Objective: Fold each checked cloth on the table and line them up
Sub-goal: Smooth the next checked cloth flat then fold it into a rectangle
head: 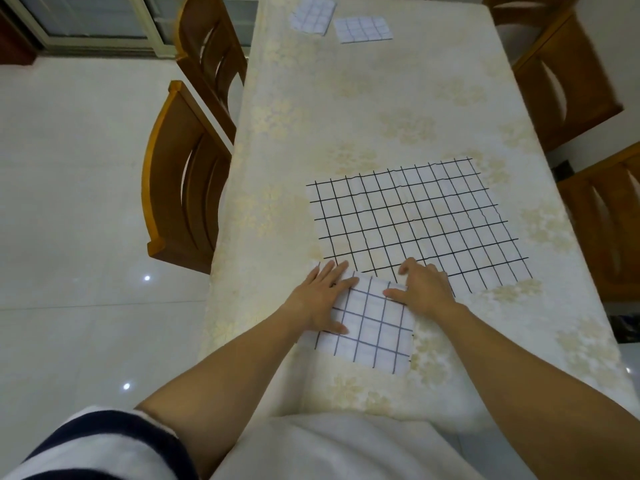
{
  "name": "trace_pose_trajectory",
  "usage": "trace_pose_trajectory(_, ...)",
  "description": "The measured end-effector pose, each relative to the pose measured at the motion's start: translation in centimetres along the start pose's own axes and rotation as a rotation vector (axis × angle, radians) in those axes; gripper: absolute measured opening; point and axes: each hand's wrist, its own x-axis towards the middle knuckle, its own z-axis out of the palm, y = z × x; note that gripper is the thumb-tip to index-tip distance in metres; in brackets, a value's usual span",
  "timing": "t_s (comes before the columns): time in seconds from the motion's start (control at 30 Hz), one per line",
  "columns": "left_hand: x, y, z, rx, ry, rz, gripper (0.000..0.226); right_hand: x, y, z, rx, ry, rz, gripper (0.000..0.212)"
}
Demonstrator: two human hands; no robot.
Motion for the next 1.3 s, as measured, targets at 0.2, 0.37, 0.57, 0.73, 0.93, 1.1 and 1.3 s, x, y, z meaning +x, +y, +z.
trace_pose_trajectory(0.2, 0.3, 0.5, 0.0, 0.076, -0.083, -0.069, 0.141, -0.7, 1.3, 0.0, 0.465, -0.078, 0.146, 0.036)
trace_pose_trajectory(0.37, 0.7, 1.7, -0.3, 0.163, -0.166, -0.153, 0.153, -5.2, 1.4, 1.9, 0.872, -0.106, 0.308, 0.03)
trace_pose_trajectory(0.57, 1.0, 3.0, -0.7, 0.174, -0.236, -0.262, 0.16, -9.3, 0.3, 5.5, 0.786, 0.014, 0.329, 0.015)
trace_pose_trajectory(0.73, 1.2, 3.9, -1.0, 0.193, -0.294, -0.325, 0.164, -10.0, -0.3, 4.9, 0.718, 0.094, 0.183, 0.012)
trace_pose_trajectory(0.93, 0.7, 4.8, -1.1, 0.185, -0.264, -0.356, 0.163, -10.1, 0.0, 4.4, 0.672, 0.125, 0.172, 0.026)
trace_pose_trajectory(1.1, 0.6, 4.9, -1.2, 0.171, -0.265, -0.366, 0.163, -10.2, -1.2, 3.2, 0.643, 0.123, 0.15, 0.017)
trace_pose_trajectory(1.3, 0.6, 4.7, -1.0, 0.15, -0.229, -0.309, 0.163, -10.5, -3.1, 1.8, 0.575, 0.093, 0.1, 0.023)
